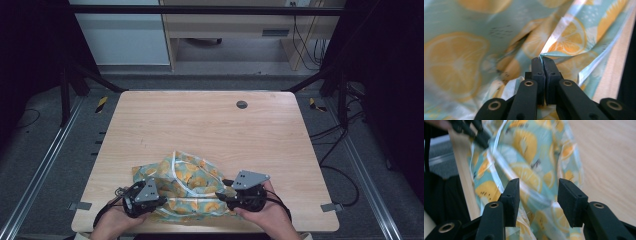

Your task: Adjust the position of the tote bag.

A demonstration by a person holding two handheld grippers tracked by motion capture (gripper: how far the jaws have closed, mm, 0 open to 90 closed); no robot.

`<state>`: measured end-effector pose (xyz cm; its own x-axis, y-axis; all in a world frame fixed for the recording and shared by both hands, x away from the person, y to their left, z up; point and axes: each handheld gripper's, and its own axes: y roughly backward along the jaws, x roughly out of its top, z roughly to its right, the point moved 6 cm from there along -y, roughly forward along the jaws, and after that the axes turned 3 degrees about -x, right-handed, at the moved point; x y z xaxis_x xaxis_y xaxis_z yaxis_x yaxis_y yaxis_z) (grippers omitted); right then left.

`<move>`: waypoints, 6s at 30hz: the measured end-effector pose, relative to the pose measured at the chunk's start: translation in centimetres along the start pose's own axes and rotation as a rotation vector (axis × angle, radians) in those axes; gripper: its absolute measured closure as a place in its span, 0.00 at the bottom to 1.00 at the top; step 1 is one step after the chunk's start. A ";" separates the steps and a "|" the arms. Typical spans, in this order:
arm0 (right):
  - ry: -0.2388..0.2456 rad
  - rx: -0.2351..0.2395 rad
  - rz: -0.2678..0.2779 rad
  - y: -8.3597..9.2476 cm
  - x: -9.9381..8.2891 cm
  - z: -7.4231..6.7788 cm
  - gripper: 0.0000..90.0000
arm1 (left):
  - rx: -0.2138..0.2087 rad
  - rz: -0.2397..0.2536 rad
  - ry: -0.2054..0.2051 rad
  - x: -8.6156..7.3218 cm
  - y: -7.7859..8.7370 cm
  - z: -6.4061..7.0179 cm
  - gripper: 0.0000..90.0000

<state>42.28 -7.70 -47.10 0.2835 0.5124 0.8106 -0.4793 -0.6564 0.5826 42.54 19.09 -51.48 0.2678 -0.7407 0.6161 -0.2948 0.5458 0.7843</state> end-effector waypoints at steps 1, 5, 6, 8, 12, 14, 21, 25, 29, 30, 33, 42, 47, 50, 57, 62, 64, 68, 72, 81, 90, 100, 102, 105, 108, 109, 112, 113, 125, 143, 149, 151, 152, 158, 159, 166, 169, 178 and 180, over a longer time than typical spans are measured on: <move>0.004 0.005 -0.011 -0.1 -0.2 -0.2 0.58 | 0.011 0.010 0.013 0.0 0.1 -0.2 0.98; 0.022 0.025 -0.059 -0.8 -1.4 -0.9 0.52 | 0.031 0.020 0.025 -0.1 0.2 -0.5 0.97; 0.029 0.014 -0.066 -1.2 -1.5 -0.9 0.50 | 0.032 0.014 0.020 -0.1 0.2 -0.5 0.97; 0.034 0.011 -0.063 -1.4 -1.3 -0.8 0.47 | 0.028 0.013 0.023 -0.1 0.1 -0.4 0.97; 0.037 -0.006 -0.034 -2.2 -0.2 -0.4 0.39 | 0.022 0.002 0.016 0.0 -0.1 -0.3 0.97; 0.044 0.003 -0.034 -2.7 0.1 -0.3 0.37 | 0.022 0.001 0.016 -0.1 -0.2 -0.2 0.97; 0.044 0.015 -0.046 -3.3 0.2 0.3 0.62 | 0.030 0.000 0.019 -0.1 -0.2 -0.2 0.97; 0.033 0.010 -0.009 -2.8 1.3 0.9 0.71 | 0.032 0.000 0.019 -0.1 -0.2 -0.1 0.97; 0.029 0.023 0.005 -2.6 2.7 1.4 0.86 | 0.034 -0.002 0.018 -0.1 -0.2 -0.1 0.98; 0.032 0.032 0.018 -2.5 3.2 1.5 0.91 | 0.035 -0.010 0.011 -0.2 -0.1 -0.2 0.98; 0.026 0.042 0.047 -2.4 4.5 1.8 0.94 | 0.036 -0.017 0.008 -0.3 -0.1 -0.2 0.98; -0.023 0.027 0.081 -2.8 7.7 3.7 0.95 | 0.043 -0.024 0.003 -0.3 -0.2 -0.1 0.99; -0.050 0.023 0.101 -3.6 8.9 4.7 0.96 | 0.048 -0.023 0.004 -0.3 -0.1 -0.2 0.99; -0.062 0.012 0.100 -4.1 9.3 5.3 0.97 | 0.070 -0.009 0.014 -0.1 0.1 -0.3 0.99; -0.109 -0.035 0.122 -4.7 10.1 7.0 0.98 | 0.081 0.015 0.034 -0.1 0.5 -0.6 1.00; -0.139 -0.047 0.043 -6.3 8.5 8.1 0.98 | 0.061 -0.027 0.012 -0.3 -0.1 -0.3 1.00; -0.140 -0.060 0.006 -6.9 7.7 8.4 0.98 | 0.068 -0.046 0.006 -0.5 -0.2 -0.3 1.00; -0.150 -0.072 -0.044 -7.7 6.5 9.0 0.98 | 0.069 -0.053 0.007 -0.6 -0.3 -0.3 0.99; -0.212 -0.058 -0.073 -8.5 5.4 9.6 0.98 | 0.081 -0.062 0.009 -0.7 -0.3 -0.4 0.99; -0.227 -0.069 -0.140 -9.5 3.6 10.0 0.98 | 0.091 -0.069 0.011 -0.8 -0.4 -0.6 0.99; -0.235 -0.064 -0.198 -10.2 2.4 10.2 0.98 | 0.137 -0.068 0.040 -0.9 0.1 -1.3 0.99; -0.221 -0.033 -0.210 -10.9 2.5 9.2 0.97 | 0.152 -0.114 0.088 -1.9 -0.3 -1.8 0.99; -0.206 -0.020 -0.206 -10.9 2.6 9.0 0.97 | 0.153 -0.113 0.093 -2.0 -0.2 -1.9 0.99; -0.191 -0.016 -0.200 -10.8 2.8 8.7 0.98 | 0.150 -0.109 0.085 -1.9 -0.2 -1.9 0.98; -0.196 -0.026 -0.201 -10.7 2.5 9.1 0.98 | 0.142 -0.124 0.075 -1.9 -0.3 -1.8 0.98; -0.210 -0.026 -0.204 -10.7 2.4 9.2 0.98 | 0.144 -0.118 0.082 -1.9 -0.3 -1.8 0.98; -0.226 -0.021 -0.203 -10.7 2.0 9.6 0.98 | 0.142 -0.116 0.087 -2.0 -0.3 -1.8 0.99; -0.232 -0.025 -0.210 -10.8 1.9 9.6 0.98 | 0.142 -0.115 0.089 -2.0 -0.3 -1.9 0.98; -0.241 -0.049 -0.264 -11.2 0.6 9.8 0.98 | 0.142 -0.125 0.072 -2.0 -0.3 -1.9 0.97; -0.247 -0.130 -0.204 -9.9 0.1 12.0 0.99 | 0.133 -0.134 0.068 -2.0 -0.3 -1.8 1.00; -0.248 -0.167 -0.177 -9.8 0.1 13.0 1.00 | 0.127 -0.126 0.063 -1.9 -0.3 -1.6 1.00; -0.258 -0.172 -0.172 -9.8 0.1 13.2 1.00 | 0.124 -0.129 0.060 -1.8 -0.3 -1.6 1.00; -0.260 -0.173 -0.173 -9.8 0.1 13.3 1.00 | 0.126 -0.129 0.060 -1.8 -0.3 -1.6 1.00; -0.257 -0.189 -0.166 -9.9 0.1 13.5 1.00 | 0.121 -0.125 0.060 -1.8 -0.3 -1.5 1.00; -0.257 -0.191 -0.164 -10.0 0.1 13.6 1.00 | 0.120 -0.126 0.060 -1.8 -0.3 -1.5 1.00; -0.252 -0.209 -0.159 -10.2 -0.1 13.9 1.00 | 0.116 -0.121 0.061 -1.7 -0.3 -1.5 1.00; -0.244 -0.223 -0.166 -10.3 -0.2 14.0 0.99 | 0.116 -0.114 0.064 -1.7 -0.3 -1.5 1.00; -0.224 -0.240 -0.124 -9.3 0.7 13.4 0.63 | 0.142 -0.051 0.075 -0.9 0.1 -1.4 0.85; -0.217 -0.248 -0.112 -8.8 1.0 13.0 0.52 | 0.157 -0.020 0.075 -0.5 0.4 -1.4 0.76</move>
<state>57.60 -8.62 -50.58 0.5025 0.4267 0.7519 -0.6148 -0.4351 0.6578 43.58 20.22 -51.37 0.3409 -0.7166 0.6084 -0.4264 0.4589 0.7795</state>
